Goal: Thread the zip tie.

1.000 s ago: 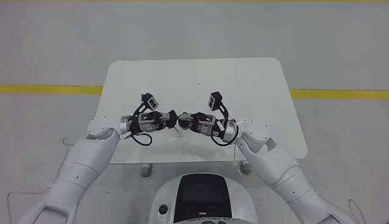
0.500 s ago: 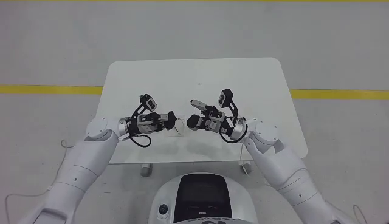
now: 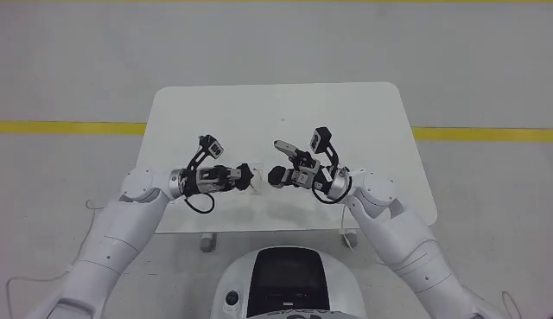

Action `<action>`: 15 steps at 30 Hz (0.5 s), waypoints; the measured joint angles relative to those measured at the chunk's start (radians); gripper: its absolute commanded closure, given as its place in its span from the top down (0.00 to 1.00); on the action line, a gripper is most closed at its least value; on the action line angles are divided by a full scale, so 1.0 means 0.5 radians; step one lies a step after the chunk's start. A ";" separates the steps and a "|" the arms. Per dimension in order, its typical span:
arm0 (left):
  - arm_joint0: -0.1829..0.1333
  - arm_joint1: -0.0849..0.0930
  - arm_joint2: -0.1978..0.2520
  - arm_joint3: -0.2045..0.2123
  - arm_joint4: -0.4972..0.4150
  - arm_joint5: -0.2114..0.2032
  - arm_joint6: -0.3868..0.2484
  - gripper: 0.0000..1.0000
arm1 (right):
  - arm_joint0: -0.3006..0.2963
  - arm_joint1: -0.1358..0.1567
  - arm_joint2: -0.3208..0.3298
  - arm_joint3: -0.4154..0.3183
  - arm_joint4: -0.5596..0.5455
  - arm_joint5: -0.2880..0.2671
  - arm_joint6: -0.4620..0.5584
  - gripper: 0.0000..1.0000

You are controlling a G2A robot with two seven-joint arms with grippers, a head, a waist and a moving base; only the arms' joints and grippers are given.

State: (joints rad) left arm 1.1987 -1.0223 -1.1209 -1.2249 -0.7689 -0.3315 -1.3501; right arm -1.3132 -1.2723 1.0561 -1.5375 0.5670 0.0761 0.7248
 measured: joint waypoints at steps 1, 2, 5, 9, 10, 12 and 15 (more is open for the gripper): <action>0.000 0.003 -0.010 -0.001 0.017 -0.017 -0.016 0.00 | 0.000 0.000 0.000 0.000 0.000 0.000 0.000 1.00; 0.001 0.005 -0.023 -0.007 0.031 -0.021 -0.032 0.00 | 0.000 0.000 0.000 0.000 0.000 0.000 0.000 1.00; 0.018 0.012 -0.087 -0.052 0.097 -0.017 -0.081 0.00 | 0.000 0.000 0.000 0.000 0.000 0.000 0.000 1.00; 0.065 0.016 -0.164 -0.150 0.196 -0.017 -0.080 0.00 | 0.000 0.000 0.000 0.000 0.000 0.000 0.000 1.00; 0.074 0.017 -0.179 -0.169 0.208 -0.017 -0.080 0.00 | 0.000 0.000 0.000 0.000 0.000 0.000 0.000 1.00; 0.094 0.018 -0.210 -0.207 0.226 -0.017 -0.080 0.00 | 0.000 0.000 0.000 0.000 0.000 0.000 0.000 1.00; 0.114 0.019 -0.255 -0.224 0.240 -0.017 -0.080 0.00 | 0.000 0.000 0.000 0.000 0.000 0.000 0.000 1.00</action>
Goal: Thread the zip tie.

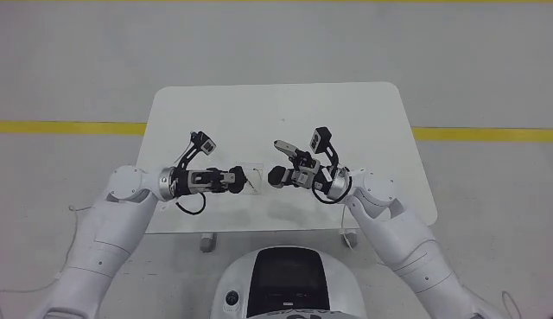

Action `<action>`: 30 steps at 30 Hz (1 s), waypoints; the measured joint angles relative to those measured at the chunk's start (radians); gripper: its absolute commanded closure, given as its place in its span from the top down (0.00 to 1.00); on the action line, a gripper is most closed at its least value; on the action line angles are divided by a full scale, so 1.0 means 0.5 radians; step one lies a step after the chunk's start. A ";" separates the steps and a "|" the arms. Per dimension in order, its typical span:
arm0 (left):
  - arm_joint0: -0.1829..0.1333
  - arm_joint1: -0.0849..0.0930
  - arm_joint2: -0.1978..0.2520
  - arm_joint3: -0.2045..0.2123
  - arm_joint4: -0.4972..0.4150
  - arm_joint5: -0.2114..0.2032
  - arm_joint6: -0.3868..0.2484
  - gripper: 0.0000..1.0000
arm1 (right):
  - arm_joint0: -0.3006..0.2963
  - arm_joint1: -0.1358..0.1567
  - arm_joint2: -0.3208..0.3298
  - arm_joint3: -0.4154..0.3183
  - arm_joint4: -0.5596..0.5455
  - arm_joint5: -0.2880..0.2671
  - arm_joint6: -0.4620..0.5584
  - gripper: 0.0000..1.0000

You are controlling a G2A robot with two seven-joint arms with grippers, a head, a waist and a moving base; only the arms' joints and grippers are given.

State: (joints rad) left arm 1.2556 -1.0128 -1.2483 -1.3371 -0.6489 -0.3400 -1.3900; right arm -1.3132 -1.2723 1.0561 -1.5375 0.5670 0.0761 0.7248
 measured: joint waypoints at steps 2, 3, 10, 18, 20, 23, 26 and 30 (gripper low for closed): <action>0.007 -0.002 -0.015 -0.005 -0.002 0.000 0.000 0.00 | 0.000 0.000 0.000 0.000 0.000 0.000 0.000 1.00; 0.010 -0.004 -0.013 -0.014 -0.006 0.000 0.000 0.00 | 0.000 0.000 0.000 0.000 0.000 0.000 0.000 1.00; 0.011 -0.004 -0.010 -0.019 -0.007 0.000 0.000 0.00 | 0.000 0.000 0.000 0.000 0.000 0.000 0.000 1.00; 0.039 0.009 -0.123 0.019 -0.065 0.000 0.062 0.00 | 0.000 0.000 0.000 0.000 0.000 0.000 0.000 1.00; 0.043 0.012 -0.174 0.035 -0.080 0.000 0.062 0.00 | 0.000 0.000 0.000 0.000 0.000 0.000 0.000 1.00; 0.053 0.011 -0.269 0.046 -0.131 0.000 0.066 0.00 | 0.000 0.000 0.000 0.000 0.000 0.000 0.000 1.00; 0.068 0.005 -0.380 0.058 -0.179 0.000 0.063 0.00 | 0.000 0.000 0.000 0.000 0.000 0.000 0.000 1.00; 0.089 -0.019 -0.550 0.103 -0.264 0.000 0.098 0.00 | 0.000 0.000 0.000 0.000 0.000 0.000 0.000 1.00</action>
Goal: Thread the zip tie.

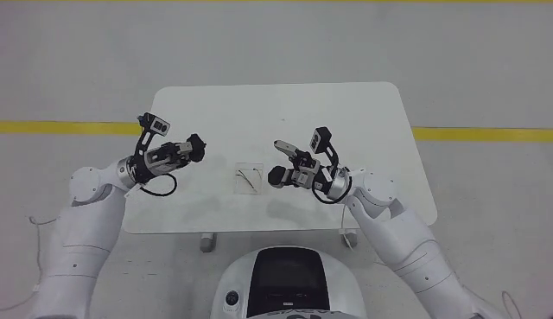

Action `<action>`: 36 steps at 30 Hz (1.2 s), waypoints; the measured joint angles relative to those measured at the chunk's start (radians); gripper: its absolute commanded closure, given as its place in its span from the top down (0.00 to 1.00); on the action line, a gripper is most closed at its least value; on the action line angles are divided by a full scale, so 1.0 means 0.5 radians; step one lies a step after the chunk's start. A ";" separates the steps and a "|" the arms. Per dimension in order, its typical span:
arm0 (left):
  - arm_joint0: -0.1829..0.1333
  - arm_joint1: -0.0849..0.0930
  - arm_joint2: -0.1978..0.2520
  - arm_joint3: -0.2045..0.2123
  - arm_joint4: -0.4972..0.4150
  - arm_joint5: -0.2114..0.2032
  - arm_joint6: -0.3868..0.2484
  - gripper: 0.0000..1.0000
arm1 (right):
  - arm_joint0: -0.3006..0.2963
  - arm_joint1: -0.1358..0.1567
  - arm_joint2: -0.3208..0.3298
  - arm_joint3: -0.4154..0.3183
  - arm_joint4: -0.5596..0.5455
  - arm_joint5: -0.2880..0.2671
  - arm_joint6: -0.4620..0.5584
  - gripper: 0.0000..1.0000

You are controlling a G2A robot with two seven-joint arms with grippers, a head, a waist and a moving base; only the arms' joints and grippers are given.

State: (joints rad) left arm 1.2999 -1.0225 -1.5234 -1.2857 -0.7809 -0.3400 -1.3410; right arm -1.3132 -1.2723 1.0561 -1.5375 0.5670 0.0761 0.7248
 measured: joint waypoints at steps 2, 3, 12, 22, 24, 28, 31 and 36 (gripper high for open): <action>0.008 -0.014 -0.064 0.022 -0.020 0.000 0.021 0.00 | 0.000 0.000 0.000 0.000 0.000 0.000 0.000 1.00; 0.012 -0.023 -0.101 0.029 -0.012 0.000 0.029 0.00 | 0.000 0.000 0.000 0.000 0.000 0.000 0.000 1.00; 0.024 -0.054 -0.201 0.034 0.052 0.000 0.017 0.00 | 0.087 0.011 -0.108 -0.070 -0.359 0.137 -0.083 1.00; 0.024 -0.054 -0.201 0.034 0.052 0.000 0.017 0.00 | 0.371 -0.018 -0.431 -0.005 -1.104 0.407 -0.071 1.00; 0.024 -0.054 -0.201 0.034 0.052 0.000 0.017 0.00 | 0.380 -0.019 -0.439 -0.004 -1.129 0.414 -0.078 1.00; 0.024 -0.054 -0.201 0.034 0.052 0.000 0.017 0.00 | 0.377 -0.019 -0.435 -0.005 -1.118 0.412 -0.077 1.00; 0.024 -0.054 -0.201 0.034 0.052 0.000 0.017 0.00 | 0.378 -0.019 -0.439 -0.015 -1.126 0.406 -0.082 1.00; 0.024 -0.054 -0.201 0.034 0.052 0.000 0.017 0.00 | 0.538 -0.053 -0.563 0.021 -1.291 0.453 -0.029 1.00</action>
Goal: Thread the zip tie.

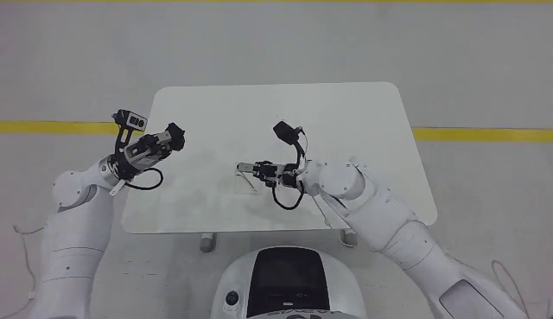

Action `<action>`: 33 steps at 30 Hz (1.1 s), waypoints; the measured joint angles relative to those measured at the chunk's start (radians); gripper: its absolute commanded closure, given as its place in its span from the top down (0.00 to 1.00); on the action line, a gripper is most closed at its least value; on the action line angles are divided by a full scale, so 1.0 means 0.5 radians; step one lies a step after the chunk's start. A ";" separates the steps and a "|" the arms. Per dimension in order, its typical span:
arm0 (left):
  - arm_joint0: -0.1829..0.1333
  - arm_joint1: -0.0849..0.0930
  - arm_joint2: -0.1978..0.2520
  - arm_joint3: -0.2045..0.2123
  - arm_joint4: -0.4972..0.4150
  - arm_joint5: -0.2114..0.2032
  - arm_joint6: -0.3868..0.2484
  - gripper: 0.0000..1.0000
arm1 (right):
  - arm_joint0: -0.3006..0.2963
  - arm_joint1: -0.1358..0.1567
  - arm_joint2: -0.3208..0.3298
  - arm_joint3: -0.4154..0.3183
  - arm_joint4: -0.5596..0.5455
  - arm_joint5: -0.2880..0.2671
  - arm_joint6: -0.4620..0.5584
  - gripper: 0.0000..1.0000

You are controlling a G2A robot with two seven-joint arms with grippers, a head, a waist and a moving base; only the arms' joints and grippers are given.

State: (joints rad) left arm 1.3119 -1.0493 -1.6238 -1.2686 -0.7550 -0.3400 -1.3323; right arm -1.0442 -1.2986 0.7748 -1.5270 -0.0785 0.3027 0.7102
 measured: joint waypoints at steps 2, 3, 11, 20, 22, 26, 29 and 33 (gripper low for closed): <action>0.000 0.000 0.000 0.000 0.000 0.000 0.000 0.00 | 0.087 -0.030 -0.078 0.072 -0.038 0.017 0.012 1.00; 0.000 0.000 0.000 0.000 0.000 0.000 0.000 0.00 | 0.147 -0.054 -0.135 0.131 -0.055 0.031 0.018 1.00; 0.000 0.000 0.000 0.000 0.000 0.000 0.000 0.00 | 0.474 -0.252 -0.466 0.553 -0.092 0.075 -0.062 1.00; 0.000 0.000 0.000 0.000 0.000 0.000 0.000 0.00 | 0.508 -0.279 -0.515 0.594 -0.122 0.069 -0.067 1.00; 0.000 0.000 0.000 0.000 0.000 0.000 0.000 0.00 | 0.496 -0.279 -0.513 0.584 -0.138 0.059 -0.088 1.00; 0.000 0.000 0.000 0.000 0.000 0.000 0.000 0.00 | 0.529 -0.304 -0.558 0.608 -0.247 0.074 -0.061 1.00; 0.000 0.000 0.000 0.000 0.000 0.000 0.000 0.00 | 0.602 -0.366 -0.644 0.728 -0.321 0.075 -0.021 1.00; 0.000 0.000 0.000 0.000 0.000 0.000 0.000 0.00 | 0.696 -0.489 -0.733 0.947 -0.325 0.075 -0.016 1.00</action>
State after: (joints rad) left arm 1.3119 -1.0493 -1.6238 -1.2686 -0.7550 -0.3400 -1.3323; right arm -0.6964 -1.5432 0.4082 -1.0536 -0.2412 0.3400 0.7023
